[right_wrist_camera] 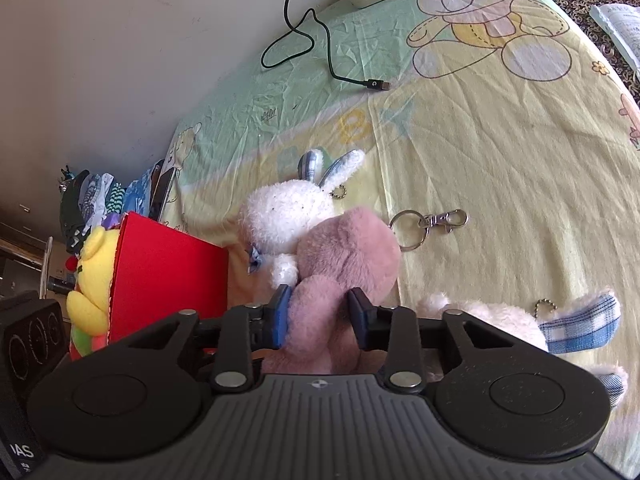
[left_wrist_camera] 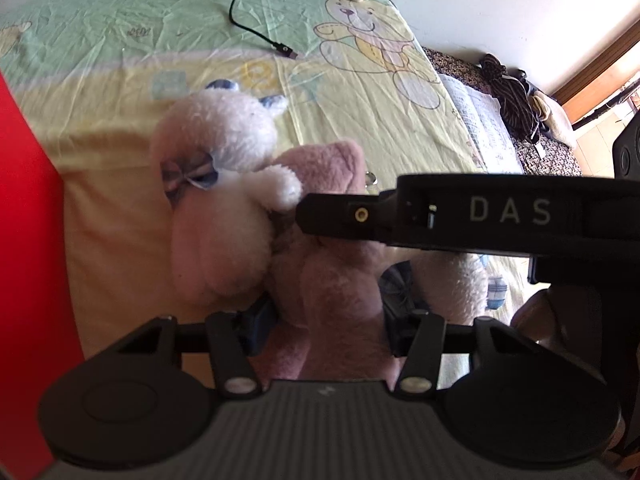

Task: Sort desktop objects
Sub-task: 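Close the left gripper on the pink teddy bear while the right gripper pinches it, then lift the pink teddy bear with both grippers and carry it to the red box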

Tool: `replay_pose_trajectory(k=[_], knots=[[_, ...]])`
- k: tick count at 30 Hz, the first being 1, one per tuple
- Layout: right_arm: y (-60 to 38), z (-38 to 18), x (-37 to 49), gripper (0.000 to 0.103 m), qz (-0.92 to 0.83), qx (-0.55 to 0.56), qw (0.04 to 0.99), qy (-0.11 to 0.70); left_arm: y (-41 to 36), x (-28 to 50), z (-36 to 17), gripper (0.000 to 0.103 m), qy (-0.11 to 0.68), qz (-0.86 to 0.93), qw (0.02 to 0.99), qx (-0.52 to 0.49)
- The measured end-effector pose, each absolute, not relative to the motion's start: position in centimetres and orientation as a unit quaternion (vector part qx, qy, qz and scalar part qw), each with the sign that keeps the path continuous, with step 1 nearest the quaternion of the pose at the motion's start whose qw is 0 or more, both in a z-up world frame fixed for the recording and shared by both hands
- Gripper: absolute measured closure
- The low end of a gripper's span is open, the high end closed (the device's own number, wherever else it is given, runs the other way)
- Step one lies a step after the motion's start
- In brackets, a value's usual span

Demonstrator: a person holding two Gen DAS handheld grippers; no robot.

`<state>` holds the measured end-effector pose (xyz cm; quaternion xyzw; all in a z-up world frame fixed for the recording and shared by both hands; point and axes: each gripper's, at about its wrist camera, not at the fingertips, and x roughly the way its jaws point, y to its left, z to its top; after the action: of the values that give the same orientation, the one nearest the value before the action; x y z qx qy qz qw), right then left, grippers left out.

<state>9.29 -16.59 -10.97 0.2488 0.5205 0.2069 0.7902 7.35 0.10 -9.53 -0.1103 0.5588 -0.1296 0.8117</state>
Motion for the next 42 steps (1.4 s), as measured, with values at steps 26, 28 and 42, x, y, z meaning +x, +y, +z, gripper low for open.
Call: replay_pose_trajectory(k=[26,28,42], knots=[[-15.1,-10.2,-2.8,0.078,0.268,0.194,0.756,0.565,0.2,-5.5,-9.5,0.053,0.584,-0.188,0.787,-0.069],[-15.3,-10.3,-3.2,0.079,0.266,0.197,0.756,0.565,0.2,-6.0,-9.5,0.052,0.581,-0.188,0.789,-0.069],[-15.8,-12.1,-2.9,0.054,0.240,0.221,0.759,0.564,-1.0,-3.9,-10.2,0.031,0.555,-0.190,0.809,-0.037]])
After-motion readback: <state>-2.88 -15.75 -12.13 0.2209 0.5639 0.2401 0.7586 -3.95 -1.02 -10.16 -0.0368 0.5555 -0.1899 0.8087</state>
